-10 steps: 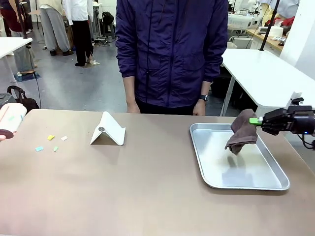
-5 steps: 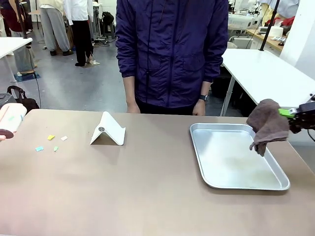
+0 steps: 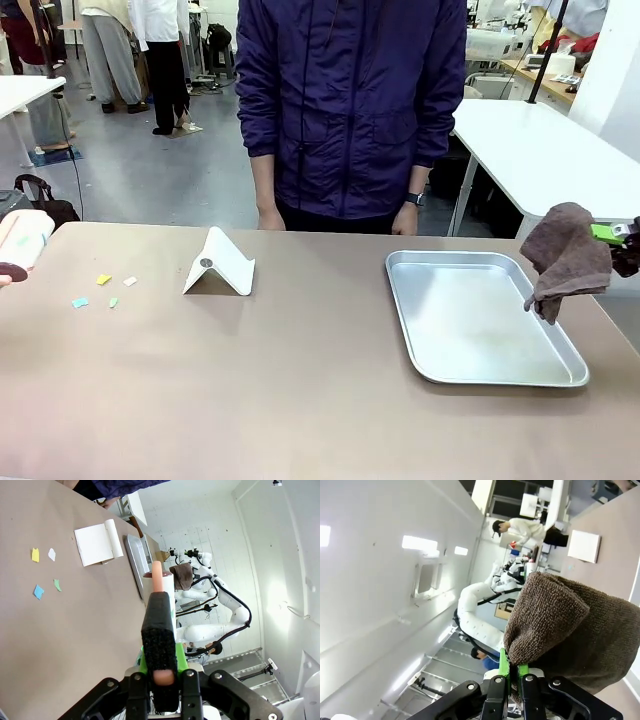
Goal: Clean the surface of the table.
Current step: If a person points to the right, clean the right side of the table with your right hand, and if they point to the left, clean the left side with your left hand, then clean the area not pointed to by the person.
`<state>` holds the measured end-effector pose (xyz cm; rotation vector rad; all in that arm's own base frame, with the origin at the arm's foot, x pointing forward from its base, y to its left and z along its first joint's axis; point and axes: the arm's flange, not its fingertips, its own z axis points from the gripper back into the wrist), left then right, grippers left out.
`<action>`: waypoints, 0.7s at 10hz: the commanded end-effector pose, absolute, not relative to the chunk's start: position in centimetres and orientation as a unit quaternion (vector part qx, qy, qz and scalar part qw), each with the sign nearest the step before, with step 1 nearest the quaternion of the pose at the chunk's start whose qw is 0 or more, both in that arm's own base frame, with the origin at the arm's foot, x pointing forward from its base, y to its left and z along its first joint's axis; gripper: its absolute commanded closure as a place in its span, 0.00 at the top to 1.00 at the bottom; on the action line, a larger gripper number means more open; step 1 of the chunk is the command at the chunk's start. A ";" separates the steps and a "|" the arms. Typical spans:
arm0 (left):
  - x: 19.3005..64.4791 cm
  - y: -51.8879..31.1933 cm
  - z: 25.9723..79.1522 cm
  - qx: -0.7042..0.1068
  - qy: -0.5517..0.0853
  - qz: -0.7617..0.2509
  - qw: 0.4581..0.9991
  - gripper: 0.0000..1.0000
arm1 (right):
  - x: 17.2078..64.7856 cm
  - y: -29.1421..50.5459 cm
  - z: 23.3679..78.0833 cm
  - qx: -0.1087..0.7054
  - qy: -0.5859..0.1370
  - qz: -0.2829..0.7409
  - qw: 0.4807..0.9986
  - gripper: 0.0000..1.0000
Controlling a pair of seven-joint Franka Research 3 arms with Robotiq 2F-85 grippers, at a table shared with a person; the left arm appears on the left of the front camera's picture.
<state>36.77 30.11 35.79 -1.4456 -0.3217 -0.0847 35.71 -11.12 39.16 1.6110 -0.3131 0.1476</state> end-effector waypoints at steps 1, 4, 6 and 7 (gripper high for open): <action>36.6 30.0 36.3 -0.660 -0.141 -0.034 0.737 0.00 | 36.1 -11.0 39.6 0.724 -0.133 0.077 0.672 0.07; 36.6 30.0 36.3 -0.660 -0.141 -0.034 0.737 0.00 | 36.1 -11.0 39.6 0.724 -0.133 0.077 0.672 0.07; 36.6 30.0 36.3 -0.660 -0.141 -0.034 0.737 0.00 | 36.1 -11.0 39.6 0.724 -0.133 0.077 0.672 0.07; 36.6 30.0 36.3 -0.660 -0.141 -0.034 0.737 0.00 | 36.1 -11.0 39.6 0.724 -0.133 0.077 0.672 0.07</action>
